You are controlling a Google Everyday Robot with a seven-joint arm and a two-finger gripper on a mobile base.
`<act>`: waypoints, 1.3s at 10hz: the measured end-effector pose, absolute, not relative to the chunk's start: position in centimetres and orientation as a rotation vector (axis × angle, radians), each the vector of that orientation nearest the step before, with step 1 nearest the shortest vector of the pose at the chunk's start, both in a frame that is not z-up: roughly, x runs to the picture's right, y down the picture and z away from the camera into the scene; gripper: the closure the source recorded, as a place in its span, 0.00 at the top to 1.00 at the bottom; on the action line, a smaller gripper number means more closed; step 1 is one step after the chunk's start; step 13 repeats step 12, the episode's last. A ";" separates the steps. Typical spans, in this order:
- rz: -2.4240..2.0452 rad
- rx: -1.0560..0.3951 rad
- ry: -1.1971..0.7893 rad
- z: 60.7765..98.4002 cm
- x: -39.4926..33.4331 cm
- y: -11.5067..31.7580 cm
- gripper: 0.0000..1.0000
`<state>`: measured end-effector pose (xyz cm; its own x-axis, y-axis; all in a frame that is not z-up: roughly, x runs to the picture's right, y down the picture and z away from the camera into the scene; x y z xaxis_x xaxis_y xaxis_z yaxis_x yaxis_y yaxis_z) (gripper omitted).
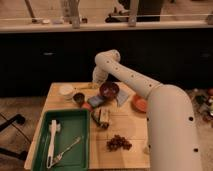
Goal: Place banana in metal cup
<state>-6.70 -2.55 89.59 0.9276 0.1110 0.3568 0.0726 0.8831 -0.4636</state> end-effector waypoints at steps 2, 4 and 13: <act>0.013 -0.493 -0.486 88.7 -7.8 -2.5 0.02; 0.025 -0.507 -0.613 87.9 -8.5 -2.5 0.02; -0.026 -0.680 -0.955 85.3 -13.6 -0.5 0.02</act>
